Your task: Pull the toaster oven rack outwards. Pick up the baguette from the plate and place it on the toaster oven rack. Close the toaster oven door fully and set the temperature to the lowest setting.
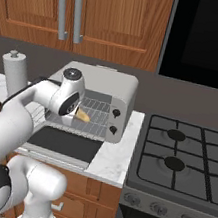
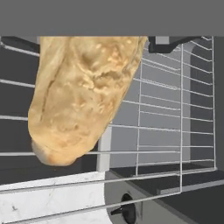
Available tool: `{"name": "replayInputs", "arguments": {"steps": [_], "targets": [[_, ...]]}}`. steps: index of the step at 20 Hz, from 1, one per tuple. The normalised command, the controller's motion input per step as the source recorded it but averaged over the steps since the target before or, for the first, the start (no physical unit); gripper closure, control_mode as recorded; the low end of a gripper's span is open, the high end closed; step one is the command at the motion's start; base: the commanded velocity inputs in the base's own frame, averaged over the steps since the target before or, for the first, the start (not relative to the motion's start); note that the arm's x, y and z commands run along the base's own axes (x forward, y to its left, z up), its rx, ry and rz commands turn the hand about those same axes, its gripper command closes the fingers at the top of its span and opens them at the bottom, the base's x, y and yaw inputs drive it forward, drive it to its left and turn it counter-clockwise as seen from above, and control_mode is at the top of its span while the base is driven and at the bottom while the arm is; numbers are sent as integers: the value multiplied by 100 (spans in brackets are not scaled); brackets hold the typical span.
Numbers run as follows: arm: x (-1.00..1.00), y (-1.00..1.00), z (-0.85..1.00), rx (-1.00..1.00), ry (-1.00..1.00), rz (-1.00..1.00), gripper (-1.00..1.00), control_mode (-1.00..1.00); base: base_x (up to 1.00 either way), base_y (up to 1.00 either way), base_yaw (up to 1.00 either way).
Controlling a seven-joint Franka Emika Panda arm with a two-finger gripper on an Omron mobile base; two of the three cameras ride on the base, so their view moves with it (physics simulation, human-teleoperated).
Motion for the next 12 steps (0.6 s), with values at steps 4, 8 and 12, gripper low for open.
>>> {"name": "replayInputs", "arguments": {"steps": [4,8,12], "targets": [[16,0,-34,0,4,0,100,-100,0,0,0],[11,0,-33,0,3,0,100,-100,0,0,0],[8,0,-26,0,1,0,100,-100,0,0,0]]}}
